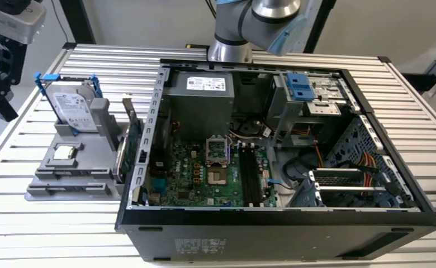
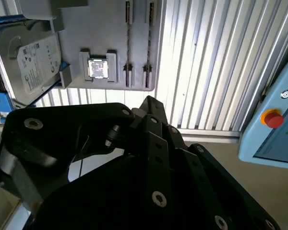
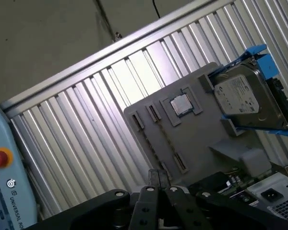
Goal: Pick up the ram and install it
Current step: 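Pick up the ram and move it above insertion slot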
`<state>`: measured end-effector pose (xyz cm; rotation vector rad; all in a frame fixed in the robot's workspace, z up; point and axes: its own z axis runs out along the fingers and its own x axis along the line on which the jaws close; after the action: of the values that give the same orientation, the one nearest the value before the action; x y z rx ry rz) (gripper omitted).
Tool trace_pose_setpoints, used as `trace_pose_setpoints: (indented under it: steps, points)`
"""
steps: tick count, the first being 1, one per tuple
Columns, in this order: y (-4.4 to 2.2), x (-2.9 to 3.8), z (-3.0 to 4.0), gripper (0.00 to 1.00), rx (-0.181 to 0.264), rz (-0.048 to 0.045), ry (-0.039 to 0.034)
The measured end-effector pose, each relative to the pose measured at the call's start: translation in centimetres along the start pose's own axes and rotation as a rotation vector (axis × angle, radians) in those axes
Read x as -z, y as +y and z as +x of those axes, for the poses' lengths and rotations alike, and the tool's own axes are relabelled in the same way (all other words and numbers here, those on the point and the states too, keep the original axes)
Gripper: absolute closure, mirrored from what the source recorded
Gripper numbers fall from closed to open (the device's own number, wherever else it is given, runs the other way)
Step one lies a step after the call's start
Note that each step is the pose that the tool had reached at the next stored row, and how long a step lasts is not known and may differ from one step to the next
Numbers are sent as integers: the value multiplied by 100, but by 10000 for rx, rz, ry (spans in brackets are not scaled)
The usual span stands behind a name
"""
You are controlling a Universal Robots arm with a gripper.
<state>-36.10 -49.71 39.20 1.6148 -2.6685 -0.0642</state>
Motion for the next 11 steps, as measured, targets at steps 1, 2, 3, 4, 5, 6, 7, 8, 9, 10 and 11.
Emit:
trace_pose_setpoints:
  steps: [1, 2, 3, 4, 5, 6, 7, 8, 9, 10, 11]
  points:
    - [0, 0, 0, 100, 84, 0, 4]
    - [0, 0, 0, 100, 176, 0, 9]
    - [0, 0, 0, 100, 265, -1, 12]
    - [0, 0, 0, 100, 354, -1, 16]
    - [0, 0, 0, 100, 442, -1, 21]
    - [1, 0, 0, 100, 545, -1, 25]
    - [0, 0, 0, 100, 652, 2, 29]
    - [0, 0, 0, 100, 764, 7, 32]
    - [0, 0, 0, 100, 876, 12, 34]
    - [0, 0, 0, 100, 983, 20, 35]
    - [0, -1, 0, 100, 1106, 32, 34]
